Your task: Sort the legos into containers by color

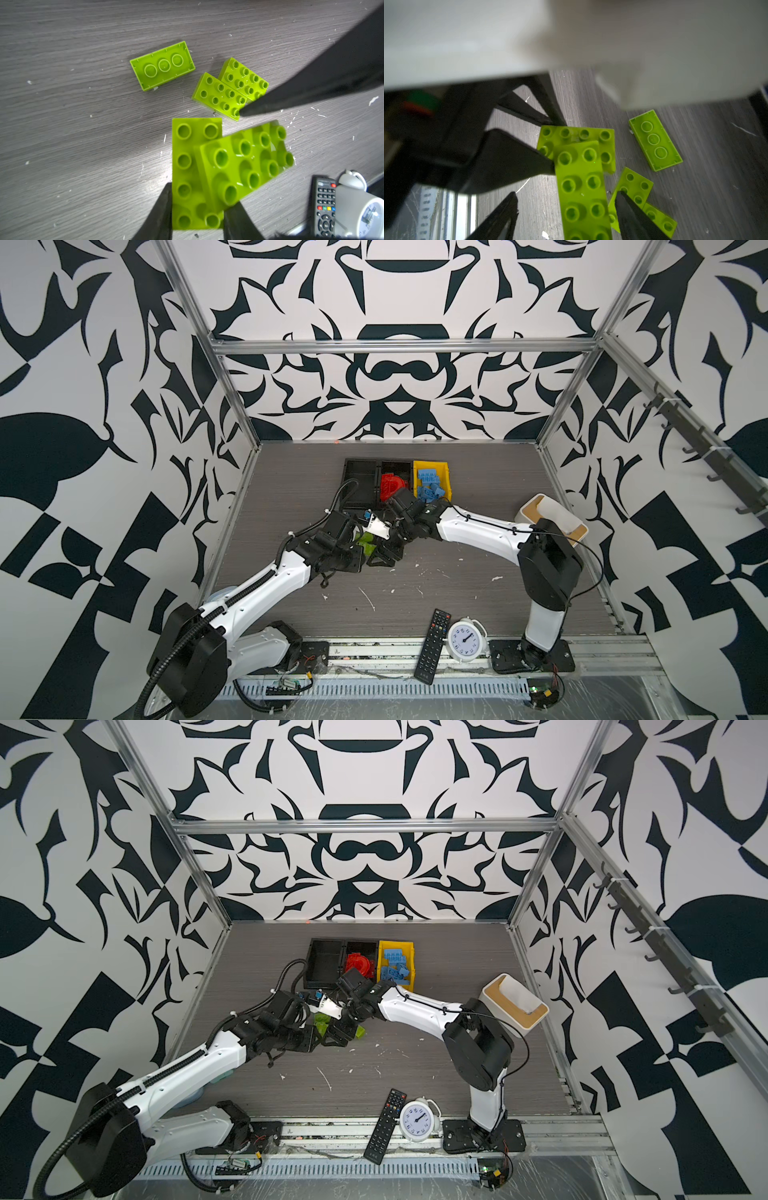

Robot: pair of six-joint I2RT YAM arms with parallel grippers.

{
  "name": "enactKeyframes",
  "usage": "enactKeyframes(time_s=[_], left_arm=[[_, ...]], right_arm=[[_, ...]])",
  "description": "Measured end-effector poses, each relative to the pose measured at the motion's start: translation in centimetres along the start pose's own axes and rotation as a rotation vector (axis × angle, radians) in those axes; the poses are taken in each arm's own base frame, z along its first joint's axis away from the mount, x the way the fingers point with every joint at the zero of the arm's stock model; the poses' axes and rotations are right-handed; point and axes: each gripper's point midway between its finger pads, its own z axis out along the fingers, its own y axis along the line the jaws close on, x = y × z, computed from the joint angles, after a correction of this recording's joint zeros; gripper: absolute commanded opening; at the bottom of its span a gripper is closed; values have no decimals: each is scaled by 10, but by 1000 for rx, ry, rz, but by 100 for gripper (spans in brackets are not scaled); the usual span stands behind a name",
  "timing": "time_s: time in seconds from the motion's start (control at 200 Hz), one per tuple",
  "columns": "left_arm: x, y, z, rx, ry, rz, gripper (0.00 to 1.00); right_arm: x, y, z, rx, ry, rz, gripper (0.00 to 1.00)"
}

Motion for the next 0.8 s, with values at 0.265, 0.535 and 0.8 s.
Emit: enactKeyframes(time_s=[0.265, 0.535, 0.8], left_arm=[[1, -1, -3, 10, -9, 0, 17], [4, -1, -2, 18, -4, -7, 17], [3, 1, -6, 26, -30, -17, 19]], right_arm=[[4, -10, 0, 59, 22, -22, 76], [2, -14, 3, 71, 19, -21, 60], [-1, -9, 4, 47, 8, -22, 44]])
